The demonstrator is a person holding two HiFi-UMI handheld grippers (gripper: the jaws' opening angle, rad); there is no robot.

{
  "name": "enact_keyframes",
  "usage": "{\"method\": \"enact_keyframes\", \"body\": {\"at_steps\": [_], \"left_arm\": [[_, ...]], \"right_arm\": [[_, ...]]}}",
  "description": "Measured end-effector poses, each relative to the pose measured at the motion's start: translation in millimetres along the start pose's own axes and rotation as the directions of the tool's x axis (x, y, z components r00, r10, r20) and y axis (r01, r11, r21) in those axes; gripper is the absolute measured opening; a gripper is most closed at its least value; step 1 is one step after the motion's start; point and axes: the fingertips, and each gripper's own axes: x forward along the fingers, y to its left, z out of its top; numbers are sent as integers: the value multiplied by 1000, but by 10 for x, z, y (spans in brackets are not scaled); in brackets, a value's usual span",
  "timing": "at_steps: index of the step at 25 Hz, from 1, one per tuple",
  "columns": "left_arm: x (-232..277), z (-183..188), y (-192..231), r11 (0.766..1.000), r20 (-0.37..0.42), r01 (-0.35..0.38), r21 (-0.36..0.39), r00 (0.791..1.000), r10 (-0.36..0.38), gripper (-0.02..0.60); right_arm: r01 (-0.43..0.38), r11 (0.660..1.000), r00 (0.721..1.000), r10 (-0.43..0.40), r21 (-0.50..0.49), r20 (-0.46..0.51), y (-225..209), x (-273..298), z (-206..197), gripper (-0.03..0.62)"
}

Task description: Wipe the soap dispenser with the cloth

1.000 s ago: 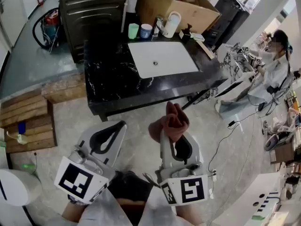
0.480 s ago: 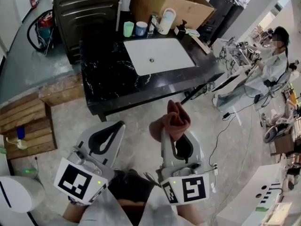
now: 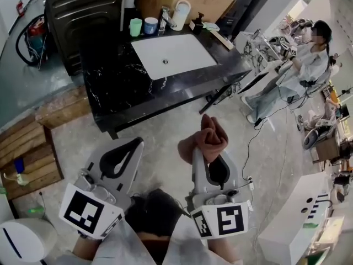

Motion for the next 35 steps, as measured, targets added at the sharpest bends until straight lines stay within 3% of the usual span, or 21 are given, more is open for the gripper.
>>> {"method": "enact_keyframes", "body": {"at_steps": [13,35], "left_arm": [[502,-32,-229,998,-3,55,5,998,-55,3],[2497,-6,-1396,1000,-7,-28,12,1000,28,3]], "right_arm": [[59,998,998,-59,-13,-4,-501,-4,-98,75],[-31,999,999,31,6,8,-2820,99,-246,75]]}}
